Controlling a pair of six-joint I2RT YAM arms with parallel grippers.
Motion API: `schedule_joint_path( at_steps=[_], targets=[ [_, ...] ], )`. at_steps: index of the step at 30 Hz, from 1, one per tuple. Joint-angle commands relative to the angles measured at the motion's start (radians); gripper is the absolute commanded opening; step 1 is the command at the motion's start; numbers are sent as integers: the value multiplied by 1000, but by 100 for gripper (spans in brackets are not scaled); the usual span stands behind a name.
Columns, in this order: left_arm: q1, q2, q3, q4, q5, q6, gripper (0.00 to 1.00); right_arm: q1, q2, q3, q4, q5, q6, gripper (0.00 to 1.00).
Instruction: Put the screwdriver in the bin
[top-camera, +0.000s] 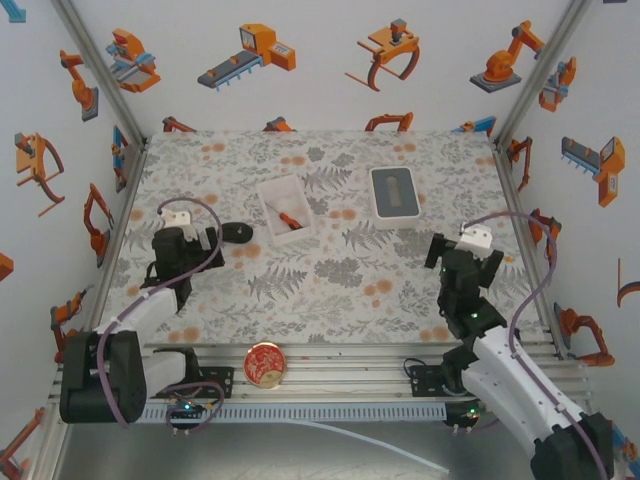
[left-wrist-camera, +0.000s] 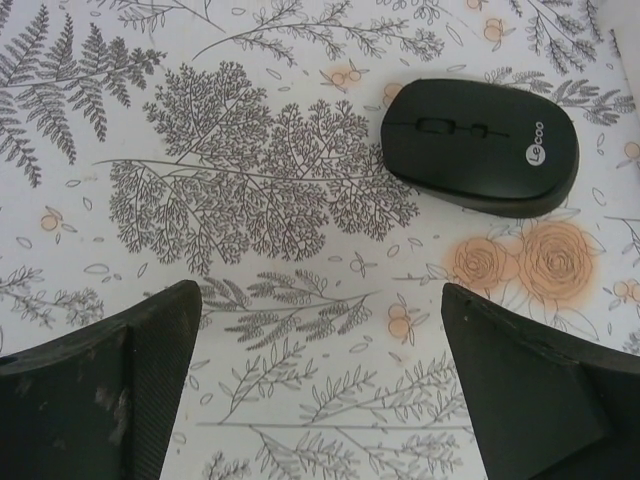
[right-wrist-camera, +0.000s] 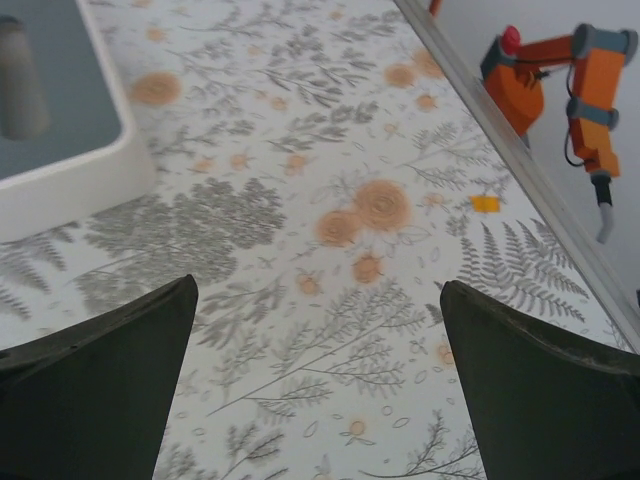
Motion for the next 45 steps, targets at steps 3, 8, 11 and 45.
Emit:
schedule_joint_path(
  at_steps=[3, 8, 11, 45],
  targets=[
    [2, 101, -29, 318, 0, 11, 97, -154, 176, -109, 405, -127, -111, 99],
    [2, 136, 10, 275, 13, 8, 97, -230, 455, -77, 610, -226, -120, 99],
    [11, 117, -13, 301, 9, 7, 97, -273, 571, -27, 674, -322, -120, 99],
    [39, 371, 32, 499, -43, 65, 97, -373, 879, 87, 800, -587, -120, 99]
  ],
)
